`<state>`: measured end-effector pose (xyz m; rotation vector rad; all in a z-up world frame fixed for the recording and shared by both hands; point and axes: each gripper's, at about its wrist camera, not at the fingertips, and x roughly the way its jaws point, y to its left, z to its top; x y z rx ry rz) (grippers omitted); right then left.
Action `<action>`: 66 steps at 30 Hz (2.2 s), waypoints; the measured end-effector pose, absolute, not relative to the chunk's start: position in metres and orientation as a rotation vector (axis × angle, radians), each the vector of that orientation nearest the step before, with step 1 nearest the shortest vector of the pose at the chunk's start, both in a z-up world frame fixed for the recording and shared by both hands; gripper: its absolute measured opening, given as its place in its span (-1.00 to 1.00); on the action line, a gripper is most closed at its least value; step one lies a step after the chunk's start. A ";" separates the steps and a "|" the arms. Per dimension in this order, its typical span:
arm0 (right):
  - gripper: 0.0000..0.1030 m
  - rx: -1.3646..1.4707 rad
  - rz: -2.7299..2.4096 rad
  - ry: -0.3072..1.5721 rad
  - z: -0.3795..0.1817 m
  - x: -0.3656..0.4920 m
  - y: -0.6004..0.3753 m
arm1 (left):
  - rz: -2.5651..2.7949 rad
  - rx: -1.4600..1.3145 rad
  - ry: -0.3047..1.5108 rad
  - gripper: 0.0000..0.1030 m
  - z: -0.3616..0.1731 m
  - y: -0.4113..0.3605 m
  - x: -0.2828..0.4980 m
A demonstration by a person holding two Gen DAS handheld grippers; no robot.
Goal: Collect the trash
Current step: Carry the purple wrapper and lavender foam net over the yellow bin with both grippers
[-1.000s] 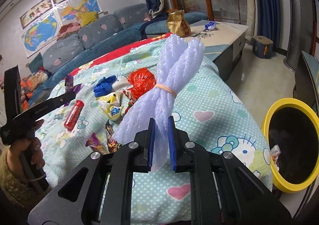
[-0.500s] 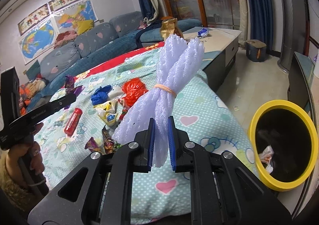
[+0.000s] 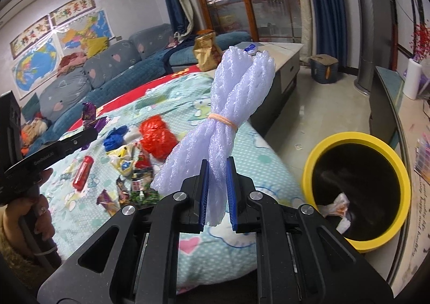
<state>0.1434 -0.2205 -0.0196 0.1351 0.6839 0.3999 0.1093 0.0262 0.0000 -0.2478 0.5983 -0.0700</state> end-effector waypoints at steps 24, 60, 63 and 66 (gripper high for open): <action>-0.83 0.173 0.141 0.664 -0.021 0.140 -0.307 | -0.332 -0.164 0.638 -0.54 -0.009 -0.082 0.143; -0.83 0.255 -0.098 0.777 -0.070 0.154 -0.434 | -0.681 0.011 0.777 -0.53 -0.064 -0.264 0.193; -0.83 0.258 -0.095 0.799 -0.079 0.156 -0.438 | -0.697 0.018 0.795 -0.53 -0.072 -0.272 0.201; -0.83 0.262 -0.089 0.815 -0.086 0.159 -0.439 | -0.704 0.019 0.814 -0.53 -0.078 -0.278 0.209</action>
